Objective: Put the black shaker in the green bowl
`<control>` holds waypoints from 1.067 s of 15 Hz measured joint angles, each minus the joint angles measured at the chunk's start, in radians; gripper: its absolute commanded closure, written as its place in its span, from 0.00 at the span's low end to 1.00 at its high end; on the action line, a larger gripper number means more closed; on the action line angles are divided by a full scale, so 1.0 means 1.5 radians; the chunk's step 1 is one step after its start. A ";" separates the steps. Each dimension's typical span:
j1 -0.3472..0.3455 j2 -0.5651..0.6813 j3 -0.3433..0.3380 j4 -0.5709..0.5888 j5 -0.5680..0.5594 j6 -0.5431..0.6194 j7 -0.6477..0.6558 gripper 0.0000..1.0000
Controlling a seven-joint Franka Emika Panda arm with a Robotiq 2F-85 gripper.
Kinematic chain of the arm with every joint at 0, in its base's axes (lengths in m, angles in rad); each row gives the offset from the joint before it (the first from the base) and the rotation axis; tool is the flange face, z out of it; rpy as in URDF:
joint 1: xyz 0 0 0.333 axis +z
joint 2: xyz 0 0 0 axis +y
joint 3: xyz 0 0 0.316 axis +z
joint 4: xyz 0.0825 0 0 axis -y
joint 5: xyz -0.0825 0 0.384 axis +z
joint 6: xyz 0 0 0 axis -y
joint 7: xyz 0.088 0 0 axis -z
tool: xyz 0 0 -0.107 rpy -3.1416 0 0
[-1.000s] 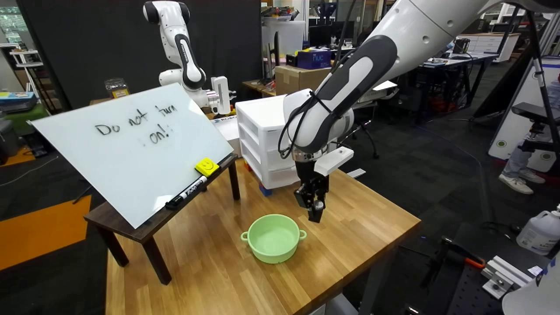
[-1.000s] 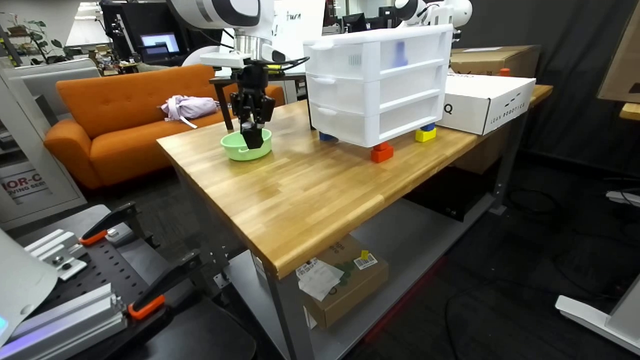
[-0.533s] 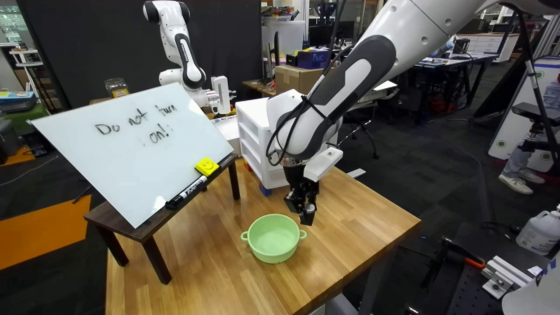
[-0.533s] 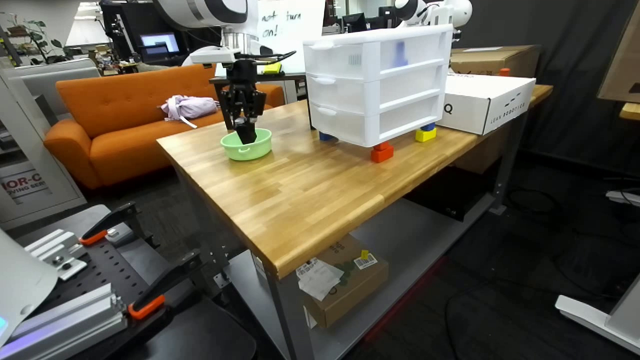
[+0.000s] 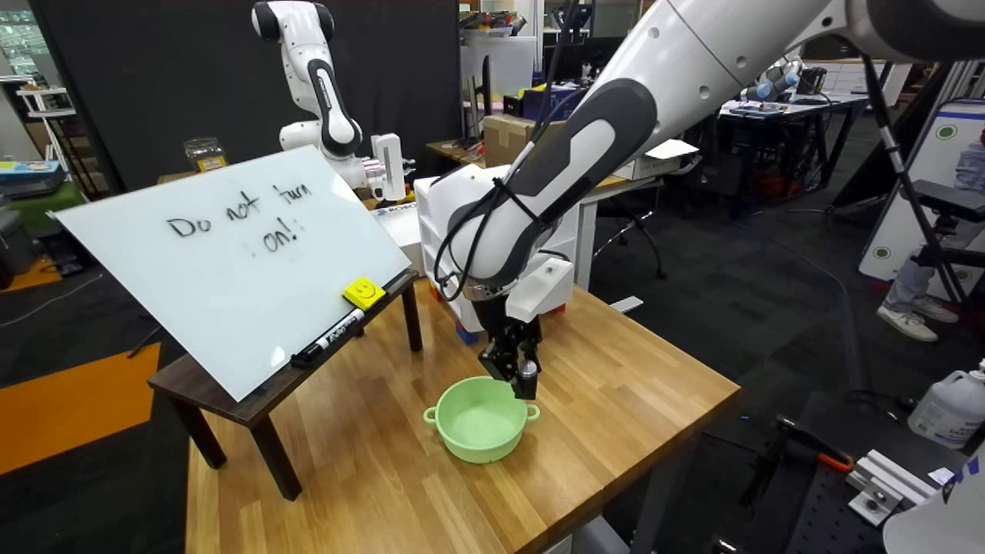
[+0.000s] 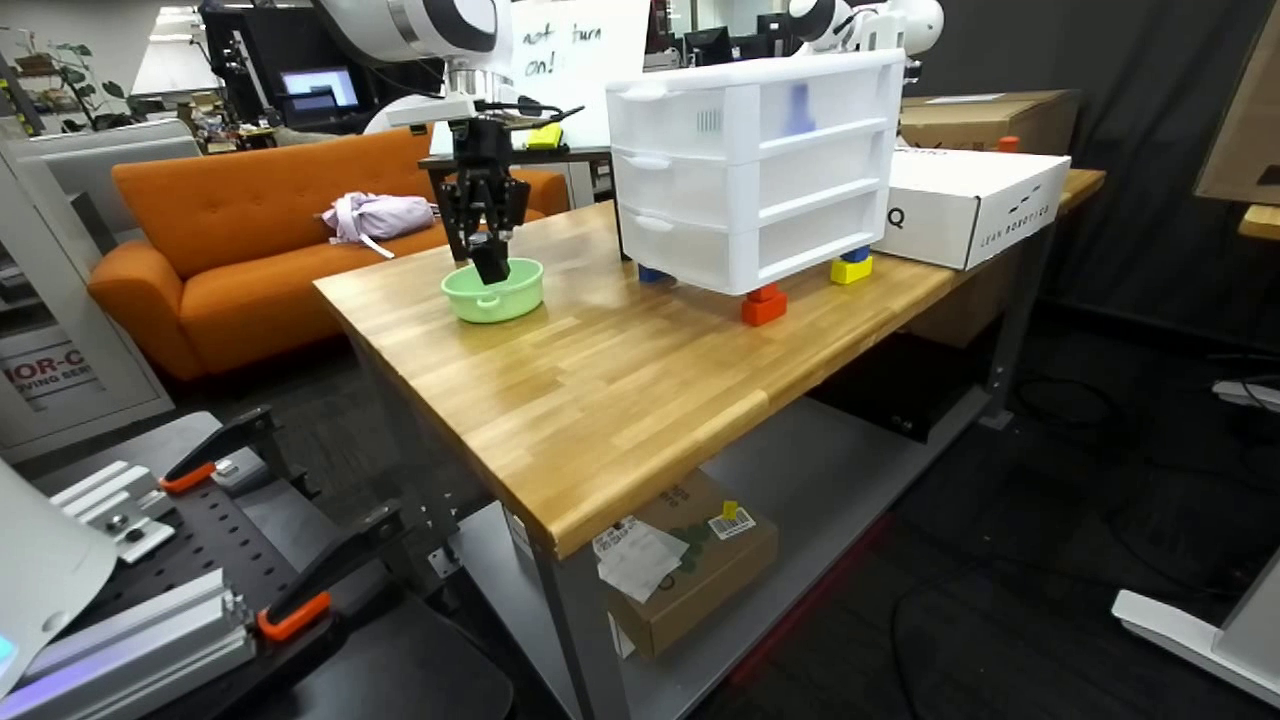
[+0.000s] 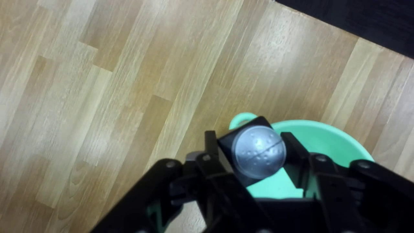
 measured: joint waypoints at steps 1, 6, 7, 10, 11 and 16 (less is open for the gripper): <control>0.006 0.014 0.000 0.024 -0.005 -0.020 0.003 0.74; 0.031 0.081 0.001 0.138 -0.026 -0.110 0.006 0.74; 0.034 0.092 0.001 0.156 -0.028 -0.124 0.006 0.74; 0.036 0.121 0.001 0.199 -0.030 -0.150 0.005 0.74; 0.036 0.128 0.001 0.207 -0.030 -0.153 0.005 0.74; 0.036 0.160 0.002 0.224 -0.030 -0.155 -0.015 0.74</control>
